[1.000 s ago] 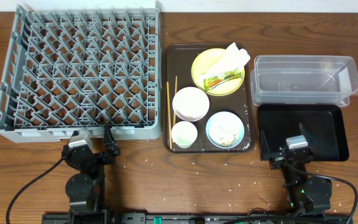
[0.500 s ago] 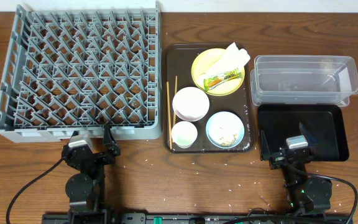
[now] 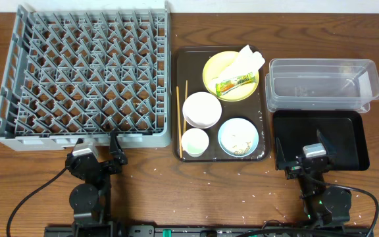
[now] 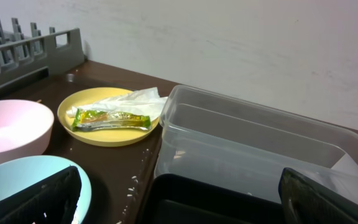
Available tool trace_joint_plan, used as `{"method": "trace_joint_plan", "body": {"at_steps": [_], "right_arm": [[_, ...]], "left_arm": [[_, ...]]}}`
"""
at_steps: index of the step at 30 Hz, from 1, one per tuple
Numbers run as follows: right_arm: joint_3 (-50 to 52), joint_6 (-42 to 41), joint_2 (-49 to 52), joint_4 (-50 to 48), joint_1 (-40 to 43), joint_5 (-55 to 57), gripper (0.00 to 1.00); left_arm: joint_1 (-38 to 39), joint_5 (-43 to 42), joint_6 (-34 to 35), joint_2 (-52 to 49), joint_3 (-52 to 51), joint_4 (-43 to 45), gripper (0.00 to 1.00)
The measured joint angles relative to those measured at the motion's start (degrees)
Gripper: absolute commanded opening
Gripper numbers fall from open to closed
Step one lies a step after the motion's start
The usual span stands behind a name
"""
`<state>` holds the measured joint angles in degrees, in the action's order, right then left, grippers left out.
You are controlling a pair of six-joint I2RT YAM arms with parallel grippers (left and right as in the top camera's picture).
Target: Sort waste into correct bins and load items into the dishwasher
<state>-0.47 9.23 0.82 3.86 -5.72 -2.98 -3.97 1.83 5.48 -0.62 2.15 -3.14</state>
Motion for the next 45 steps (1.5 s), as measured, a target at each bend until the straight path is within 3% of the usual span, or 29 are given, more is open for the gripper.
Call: {"method": "trace_joint_plan", "body": {"at_steps": [20,27,38,45], "right_arm": [[0.1,0.1,-0.1,-5.7,0.0,0.7,0.99],[-1.6,-7.2,0.8,-9.0,0.0,0.7,0.99],[-27.7,-14.5,25.3,-6.4,0.0,-5.1,0.99],[-51.8,-18.8,47.1,5.2,-0.9,-12.9,0.99]], "left_arm": [[0.0,0.0,0.0,0.0,0.0,0.0,0.88],[0.0,0.0,0.0,0.0,0.0,0.0,0.88],[0.0,0.0,0.0,0.0,0.0,0.0,0.88],[0.0,0.0,0.0,0.0,-0.1,0.2,0.88]]}}
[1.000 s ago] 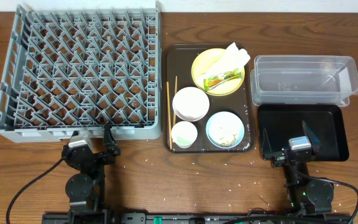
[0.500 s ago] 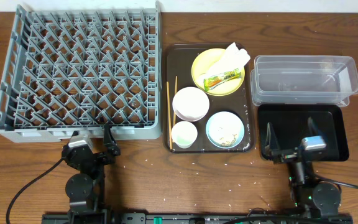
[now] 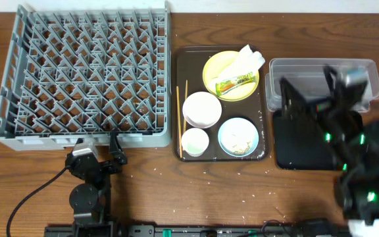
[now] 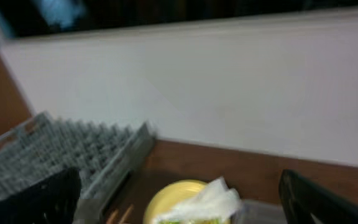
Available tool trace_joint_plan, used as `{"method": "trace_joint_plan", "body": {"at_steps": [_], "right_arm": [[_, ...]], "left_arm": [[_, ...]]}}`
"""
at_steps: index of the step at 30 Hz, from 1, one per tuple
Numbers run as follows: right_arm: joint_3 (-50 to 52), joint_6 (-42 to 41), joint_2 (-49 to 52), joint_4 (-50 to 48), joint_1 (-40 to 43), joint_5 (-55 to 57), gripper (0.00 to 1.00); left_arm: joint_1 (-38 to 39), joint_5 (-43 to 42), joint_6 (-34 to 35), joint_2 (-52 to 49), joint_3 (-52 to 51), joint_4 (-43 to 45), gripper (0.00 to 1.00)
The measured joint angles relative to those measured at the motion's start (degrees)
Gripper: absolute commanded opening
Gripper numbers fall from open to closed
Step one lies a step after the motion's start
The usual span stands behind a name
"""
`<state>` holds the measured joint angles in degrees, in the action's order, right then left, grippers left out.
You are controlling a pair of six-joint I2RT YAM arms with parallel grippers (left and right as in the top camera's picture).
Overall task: Sort waste into correct bins and load items into the dishwasher
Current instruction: 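Move the right gripper to the yellow plate and grasp wrapper and tissue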
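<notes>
A brown tray (image 3: 262,99) holds a yellow plate (image 3: 216,69) with a green wrapper (image 3: 235,83) and a white napkin (image 3: 245,58) on it. The tray also carries a pale bowl (image 3: 201,108), a white cup (image 3: 194,141), a blue plate (image 3: 237,137) with scraps and chopsticks (image 3: 179,118). My right gripper (image 3: 308,84) is raised and blurred over the bins, open and empty. Its wrist view shows the open right gripper (image 4: 179,202) facing the yellow plate (image 4: 173,198) and napkin (image 4: 213,198). The left gripper (image 3: 97,146) rests open in front of the rack.
The grey dish rack (image 3: 2,85) fills the left half of the table; its corner (image 4: 123,155) shows in the wrist view. A clear bin (image 3: 367,66) and a black bin (image 3: 288,158) stand right of the tray. A white wall (image 4: 229,87) lies behind.
My right arm has risen from its low place in front of the black bin and now hangs over the bins, aimed at the yellow plate from higher up. The left arm is unmoved.
</notes>
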<state>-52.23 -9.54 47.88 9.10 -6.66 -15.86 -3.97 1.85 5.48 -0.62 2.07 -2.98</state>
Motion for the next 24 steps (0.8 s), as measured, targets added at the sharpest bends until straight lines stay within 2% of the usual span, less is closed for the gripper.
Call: {"method": "trace_joint_plan", "body": {"at_steps": [15,18,24], "right_arm": [[-48.3,-3.5,43.9,39.3,-9.9,-1.6,0.99],[-51.8,-3.6,50.6,40.5,-10.8,-1.5,0.99],[-52.1,-3.8,58.9,39.1,-11.6,-2.1,0.99]], "left_arm": [[0.0,0.0,0.0,0.0,0.0,0.0,0.88],[0.0,0.0,0.0,0.0,0.0,0.0,0.88],[0.0,0.0,0.0,0.0,0.0,0.0,0.88]]}}
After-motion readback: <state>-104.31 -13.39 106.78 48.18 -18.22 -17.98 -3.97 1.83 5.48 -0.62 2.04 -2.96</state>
